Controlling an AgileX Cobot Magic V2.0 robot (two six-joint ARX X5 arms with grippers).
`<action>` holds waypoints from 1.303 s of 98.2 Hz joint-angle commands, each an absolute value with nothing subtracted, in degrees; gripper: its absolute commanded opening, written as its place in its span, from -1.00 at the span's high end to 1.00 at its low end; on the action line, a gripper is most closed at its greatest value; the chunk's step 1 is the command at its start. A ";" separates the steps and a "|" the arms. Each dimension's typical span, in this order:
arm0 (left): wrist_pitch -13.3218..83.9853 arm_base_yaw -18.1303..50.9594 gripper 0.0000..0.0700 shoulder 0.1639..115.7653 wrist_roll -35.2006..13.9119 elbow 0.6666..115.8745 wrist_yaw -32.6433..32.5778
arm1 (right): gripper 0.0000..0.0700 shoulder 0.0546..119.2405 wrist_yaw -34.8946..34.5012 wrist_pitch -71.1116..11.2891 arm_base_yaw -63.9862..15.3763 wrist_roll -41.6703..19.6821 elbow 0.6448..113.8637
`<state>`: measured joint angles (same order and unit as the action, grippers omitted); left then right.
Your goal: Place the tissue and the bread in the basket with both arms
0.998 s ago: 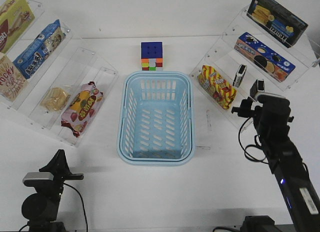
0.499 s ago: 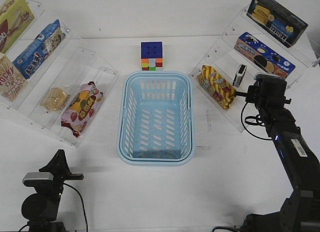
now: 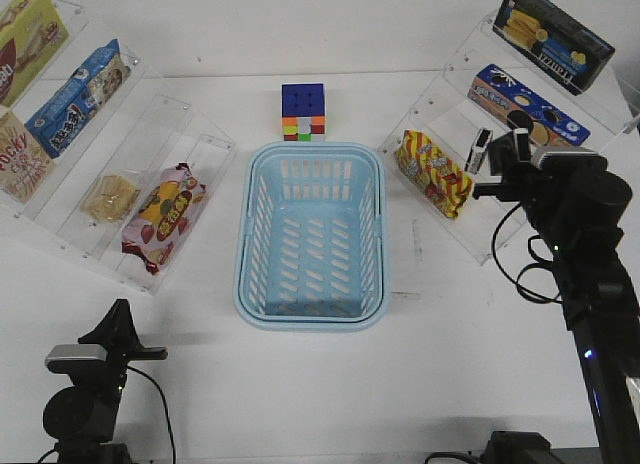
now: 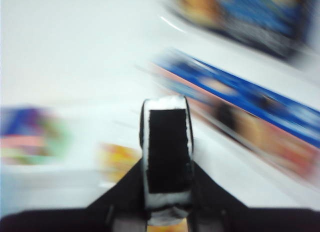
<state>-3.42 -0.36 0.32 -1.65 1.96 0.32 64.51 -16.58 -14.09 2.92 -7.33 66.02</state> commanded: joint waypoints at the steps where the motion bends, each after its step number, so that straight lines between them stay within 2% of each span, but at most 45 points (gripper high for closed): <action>1: -4.38 -0.40 1.00 0.27 -2.00 0.80 0.43 | 1.00 65.25 -24.01 -14.04 -0.47 -9.17 66.54; 9: -4.36 -0.40 1.00 0.27 -2.02 0.80 0.43 | 1.00 65.23 -25.96 -14.59 -6.96 -8.88 66.52; 28: -4.38 -0.40 1.00 0.27 -2.02 0.80 0.43 | 0.95 70.76 -23.64 -18.57 -22.70 -3.29 66.50; 32: -4.36 -0.40 1.00 0.27 -2.02 0.80 0.43 | 0.76 72.44 -22.74 -18.76 -24.69 -2.39 66.50; 41: -4.51 -0.40 1.00 0.27 -2.11 0.80 0.45 | 0.10 74.94 -19.49 -19.29 -27.66 -1.43 66.50; 46: -4.64 -0.40 1.00 0.27 -2.35 0.80 0.45 | -0.04 75.85 -18.50 -18.90 -28.73 -1.41 66.50; 58: -4.82 -0.40 1.00 0.27 -3.88 0.80 0.45 | -0.03 75.02 -17.69 -16.88 -28.84 -1.52 66.57; 62: -4.80 -0.40 1.00 0.27 -5.30 0.80 0.47 | 0.05 73.58 -16.45 -16.71 -28.27 -1.52 66.63; 68: -5.26 -0.38 1.00 0.27 -9.10 0.80 0.47 | 0.38 71.44 -13.21 -16.80 -26.74 -1.52 67.00; 75: -6.50 -0.38 1.00 0.27 -15.33 0.80 0.47 | 0.99 67.77 -9.85 -17.32 -23.90 -1.50 67.00; 84: -7.86 -0.36 1.00 0.27 -24.77 1.08 0.47 | 1.00 63.22 -8.58 -15.99 -20.40 -1.34 65.17; 90: -8.21 -0.36 1.00 0.27 -28.58 1.83 0.47 | 1.00 59.94 -8.54 -13.69 -18.81 -1.34 62.33; 98: -7.42 -0.36 1.00 0.30 -31.22 3.88 0.71 | 1.00 53.71 -8.49 -7.77 -16.97 -1.34 54.92; 108: -4.03 -0.36 1.00 1.08 -31.46 8.49 2.63 | 1.00 45.12 -6.81 1.63 -15.62 -1.52 42.87; 115: 0.56 -0.36 1.00 3.14 -29.93 13.13 2.81 | 1.00 39.59 -4.47 7.42 -15.49 -1.72 35.18; 121: 4.36 -0.36 1.00 6.24 -26.06 17.45 2.79 | 1.00 36.49 -2.57 10.87 -15.53 -1.76 30.39; 128: 6.57 -0.36 1.00 11.33 -19.33 22.33 2.76 | 1.00 34.85 -2.48 11.18 -15.51 -2.11 27.92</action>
